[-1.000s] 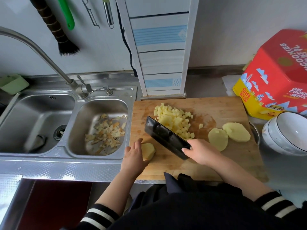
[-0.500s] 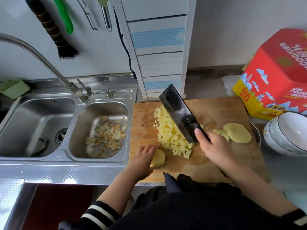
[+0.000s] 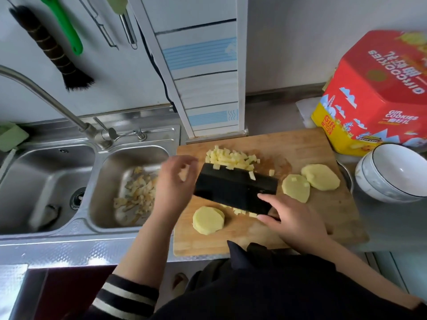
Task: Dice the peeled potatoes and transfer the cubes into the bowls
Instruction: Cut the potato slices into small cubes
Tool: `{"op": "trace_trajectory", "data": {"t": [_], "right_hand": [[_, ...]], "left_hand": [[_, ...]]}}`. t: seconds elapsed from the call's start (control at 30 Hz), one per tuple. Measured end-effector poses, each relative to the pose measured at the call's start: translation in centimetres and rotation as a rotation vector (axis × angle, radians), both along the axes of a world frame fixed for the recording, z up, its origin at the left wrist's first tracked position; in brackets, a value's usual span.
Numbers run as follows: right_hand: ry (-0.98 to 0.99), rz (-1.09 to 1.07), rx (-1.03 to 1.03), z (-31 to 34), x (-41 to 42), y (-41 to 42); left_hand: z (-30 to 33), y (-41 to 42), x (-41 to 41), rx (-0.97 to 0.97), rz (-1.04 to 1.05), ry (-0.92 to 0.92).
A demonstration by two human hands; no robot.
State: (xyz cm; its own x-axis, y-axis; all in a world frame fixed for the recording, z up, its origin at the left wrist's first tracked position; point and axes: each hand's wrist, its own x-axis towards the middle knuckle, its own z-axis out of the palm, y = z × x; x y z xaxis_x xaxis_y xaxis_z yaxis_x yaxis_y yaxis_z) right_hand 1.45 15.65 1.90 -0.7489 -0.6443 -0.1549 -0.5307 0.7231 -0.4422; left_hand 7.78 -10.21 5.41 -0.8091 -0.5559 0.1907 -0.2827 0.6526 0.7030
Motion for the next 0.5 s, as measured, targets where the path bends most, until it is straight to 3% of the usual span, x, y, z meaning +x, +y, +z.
{"op": "trace_trajectory", "data": {"t": [0.1, 0.2, 0.4, 0.5], "right_hand": [[0.03, 0.058, 0.074, -0.1, 0.2, 0.0], [0.022, 0.085, 0.124, 0.1, 0.6, 0.0], [0.006, 0.119, 0.179, -0.1, 0.8, 0.4], [0.004, 0.136, 0.181, -0.2, 1.0, 0.5]], "left_hand": [[-1.6, 2.3, -1.4, -0.171, -0.336, -0.377], [-3.8, 2.8, -2.2, -0.183, -0.31, -0.563], [-5.9, 2.9, -3.9, -0.051, -0.356, -0.535], [-5.6, 3.9, -4.0, -0.166, -0.345, -0.321]]}}
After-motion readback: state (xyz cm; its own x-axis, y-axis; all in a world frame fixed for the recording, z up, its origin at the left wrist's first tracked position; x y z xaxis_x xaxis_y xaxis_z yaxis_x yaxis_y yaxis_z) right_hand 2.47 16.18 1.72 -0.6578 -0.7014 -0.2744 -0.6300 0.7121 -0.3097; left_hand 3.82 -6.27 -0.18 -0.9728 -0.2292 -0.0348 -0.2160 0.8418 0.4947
